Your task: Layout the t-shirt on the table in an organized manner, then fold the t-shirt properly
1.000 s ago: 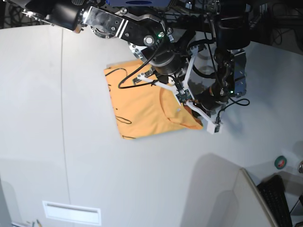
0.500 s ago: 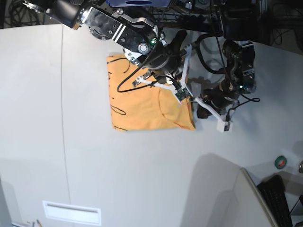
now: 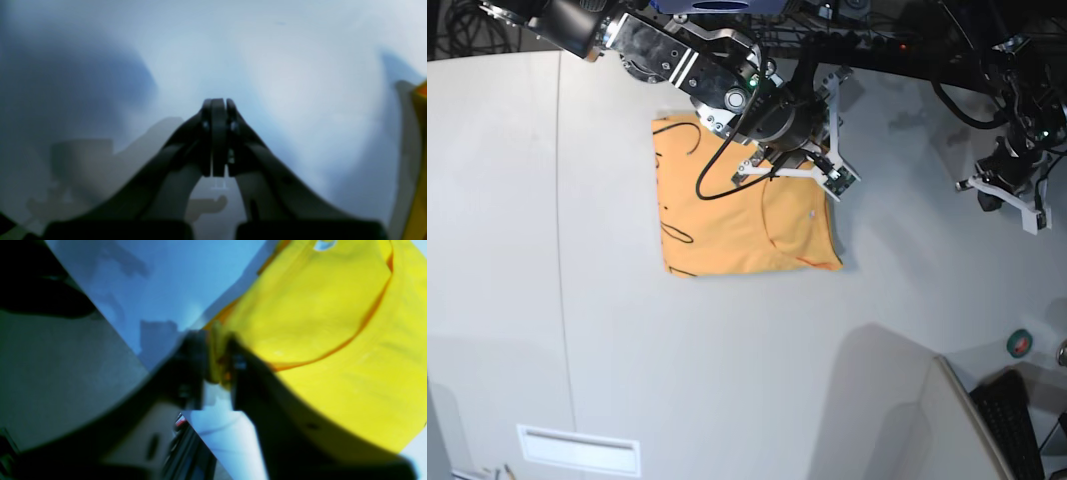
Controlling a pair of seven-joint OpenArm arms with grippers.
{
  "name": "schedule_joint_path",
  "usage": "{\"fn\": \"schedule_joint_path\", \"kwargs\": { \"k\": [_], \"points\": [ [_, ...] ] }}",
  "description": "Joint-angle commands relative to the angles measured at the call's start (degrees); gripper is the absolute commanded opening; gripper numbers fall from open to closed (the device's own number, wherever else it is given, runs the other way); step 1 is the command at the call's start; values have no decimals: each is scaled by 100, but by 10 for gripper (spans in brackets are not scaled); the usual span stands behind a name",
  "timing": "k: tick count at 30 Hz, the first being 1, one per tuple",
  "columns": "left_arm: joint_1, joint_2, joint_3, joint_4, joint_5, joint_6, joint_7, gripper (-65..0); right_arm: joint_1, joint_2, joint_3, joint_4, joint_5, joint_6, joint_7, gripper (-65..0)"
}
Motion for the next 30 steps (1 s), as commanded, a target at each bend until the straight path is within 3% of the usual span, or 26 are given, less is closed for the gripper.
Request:
{"fn": "schedule_joint_path", "kwargs": {
  "k": [1, 6, 11, 13, 16, 19, 24, 30],
  "points": [
    [-59, -155, -90, 78, -82, -41, -118, -650, 55, -75, -4, 113, 8, 126, 85, -468],
    [-68, -216, -653, 34, -82, -41, -109, -650, 55, -75, 5, 315, 8, 767, 41, -452],
    [-68, -427, -784, -54, -91, -41, -109, -650, 55, -40, 22, 702, -1, 776, 50, -455],
    [-68, -497, -1004, -63, -91, -41, -109, -650, 82, 57, 84, 913, -27, 653, 77, -486],
    [-68, -515, -1532, -257, -91, -41, -109, -650, 90, 136, 462, 931, -27, 117, 94, -650],
    [-51, -638, -1734, -608, -91, -129, -109, -650, 90, 136, 681, 456, -19, 29, 296, -650],
    [-15, -656, -1725, -1057, -91, -630, -109, -650, 90, 127, 620, -529, -19, 38, 1149, -650],
    [-59, -366, -1672, -951, -91, -683, -83, -650, 90, 136, 101, -942, -19, 38, 1175, -650]
  ]
}}
